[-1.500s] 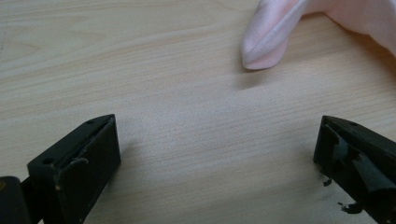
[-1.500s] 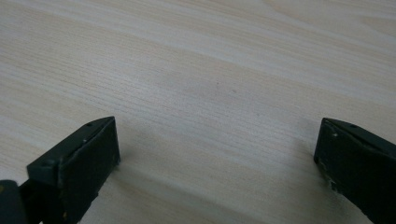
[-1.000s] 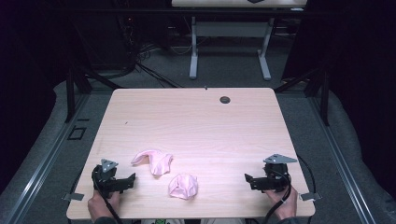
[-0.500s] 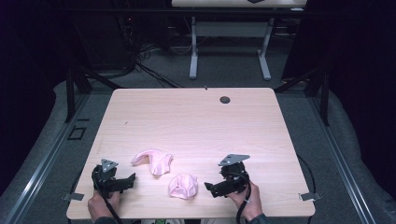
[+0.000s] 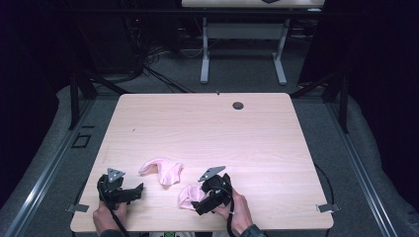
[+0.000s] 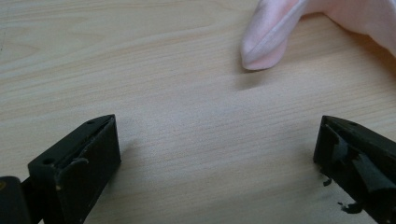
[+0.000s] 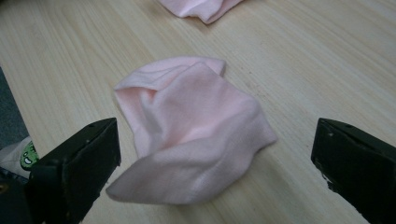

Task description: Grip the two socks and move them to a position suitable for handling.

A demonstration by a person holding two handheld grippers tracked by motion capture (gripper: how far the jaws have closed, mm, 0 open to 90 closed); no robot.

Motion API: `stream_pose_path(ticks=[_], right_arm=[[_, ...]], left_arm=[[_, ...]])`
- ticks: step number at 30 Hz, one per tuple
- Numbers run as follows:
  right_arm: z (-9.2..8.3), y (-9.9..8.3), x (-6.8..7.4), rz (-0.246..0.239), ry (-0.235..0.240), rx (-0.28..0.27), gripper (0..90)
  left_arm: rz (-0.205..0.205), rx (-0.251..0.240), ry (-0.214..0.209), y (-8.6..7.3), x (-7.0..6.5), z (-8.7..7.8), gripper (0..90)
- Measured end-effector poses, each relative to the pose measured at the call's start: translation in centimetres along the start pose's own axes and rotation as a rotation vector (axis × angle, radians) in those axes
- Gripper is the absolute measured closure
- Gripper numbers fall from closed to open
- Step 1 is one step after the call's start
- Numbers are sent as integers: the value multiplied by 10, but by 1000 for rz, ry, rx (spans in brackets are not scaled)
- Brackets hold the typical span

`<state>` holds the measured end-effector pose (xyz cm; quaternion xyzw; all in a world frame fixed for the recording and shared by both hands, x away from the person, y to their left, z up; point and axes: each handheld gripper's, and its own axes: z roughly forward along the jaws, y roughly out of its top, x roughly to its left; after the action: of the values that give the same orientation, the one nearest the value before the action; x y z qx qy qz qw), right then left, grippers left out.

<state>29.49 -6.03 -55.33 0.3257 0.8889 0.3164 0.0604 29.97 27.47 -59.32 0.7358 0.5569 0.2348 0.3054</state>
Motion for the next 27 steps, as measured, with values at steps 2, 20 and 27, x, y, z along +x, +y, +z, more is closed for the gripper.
stream_pose_path(ticks=[2,20,27], right_arm=[[4,1,2,-4,-5,18,38],[17,6,10,-83,-96,99,409],[14,4,10,-90,-114,79,645]], left_arm=[[0,0,1,0,0,0,3],[0,-1,1,0,0,0,3],[0,-1,0,0,0,0,3]])
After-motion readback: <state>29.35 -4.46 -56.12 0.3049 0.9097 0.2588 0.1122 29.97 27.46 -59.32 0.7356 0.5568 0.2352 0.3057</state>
